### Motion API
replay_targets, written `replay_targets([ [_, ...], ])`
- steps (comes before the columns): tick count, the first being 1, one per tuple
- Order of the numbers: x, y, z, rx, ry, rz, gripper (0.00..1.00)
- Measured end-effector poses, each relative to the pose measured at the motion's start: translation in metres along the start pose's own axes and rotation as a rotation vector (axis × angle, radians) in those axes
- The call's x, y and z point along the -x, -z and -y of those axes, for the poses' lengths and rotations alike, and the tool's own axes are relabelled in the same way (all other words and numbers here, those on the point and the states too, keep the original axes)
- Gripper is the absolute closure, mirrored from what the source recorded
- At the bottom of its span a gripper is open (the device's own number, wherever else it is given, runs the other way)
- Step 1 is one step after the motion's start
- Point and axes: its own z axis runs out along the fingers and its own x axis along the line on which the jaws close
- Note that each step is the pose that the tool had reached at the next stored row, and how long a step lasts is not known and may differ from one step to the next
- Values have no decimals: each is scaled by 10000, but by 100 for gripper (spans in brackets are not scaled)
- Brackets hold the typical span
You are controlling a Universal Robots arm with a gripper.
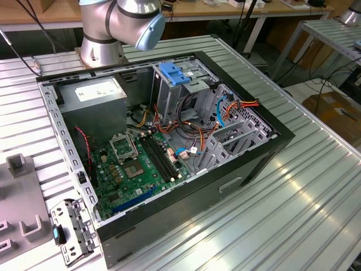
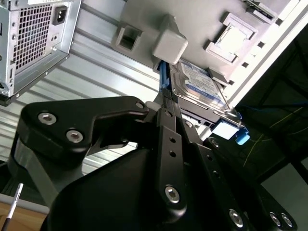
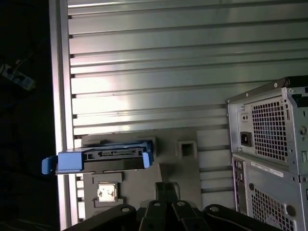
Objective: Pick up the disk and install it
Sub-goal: 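Reach for the disk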
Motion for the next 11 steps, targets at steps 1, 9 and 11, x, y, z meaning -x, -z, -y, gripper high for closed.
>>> replay_targets([
  [1, -23, -1, 1, -1, 0, -11, 89],
  [9, -297, -14, 1, -11, -6, -135, 89],
  [11, -396, -23, -7, -14, -6, -184, 89],
])
